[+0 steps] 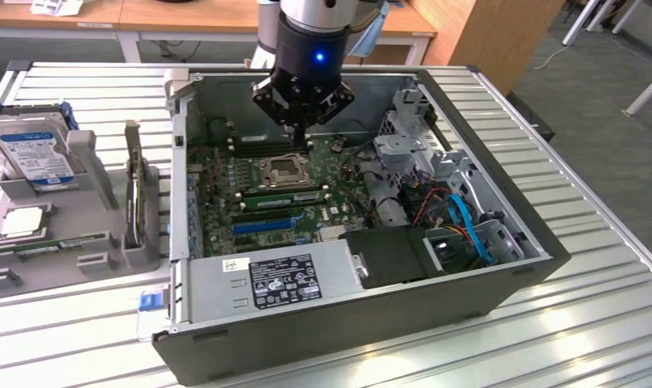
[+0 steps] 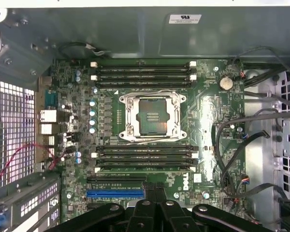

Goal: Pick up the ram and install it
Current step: 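Press down the ram until it locks into place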

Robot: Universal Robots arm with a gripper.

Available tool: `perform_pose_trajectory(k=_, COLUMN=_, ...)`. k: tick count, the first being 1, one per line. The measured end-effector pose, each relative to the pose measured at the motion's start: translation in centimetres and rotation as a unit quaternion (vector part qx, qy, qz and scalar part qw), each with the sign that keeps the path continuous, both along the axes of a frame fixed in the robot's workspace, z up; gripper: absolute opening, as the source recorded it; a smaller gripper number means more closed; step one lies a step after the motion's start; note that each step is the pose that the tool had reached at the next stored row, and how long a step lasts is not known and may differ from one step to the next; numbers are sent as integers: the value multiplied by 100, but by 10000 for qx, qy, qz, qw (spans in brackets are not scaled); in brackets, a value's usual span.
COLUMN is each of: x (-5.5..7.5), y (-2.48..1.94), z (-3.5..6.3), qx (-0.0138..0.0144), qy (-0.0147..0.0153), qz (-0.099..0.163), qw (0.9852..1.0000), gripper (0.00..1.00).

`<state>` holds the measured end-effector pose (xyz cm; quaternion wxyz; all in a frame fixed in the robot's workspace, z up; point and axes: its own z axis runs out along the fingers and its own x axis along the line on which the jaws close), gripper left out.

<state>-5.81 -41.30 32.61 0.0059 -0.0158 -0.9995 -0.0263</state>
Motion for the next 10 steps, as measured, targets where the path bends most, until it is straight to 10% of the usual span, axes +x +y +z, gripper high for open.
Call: perform_pose_trajectory(k=10, x=0, y=32, z=-1, qx=0, qy=0, qz=-2, qw=10000, gripper=10)
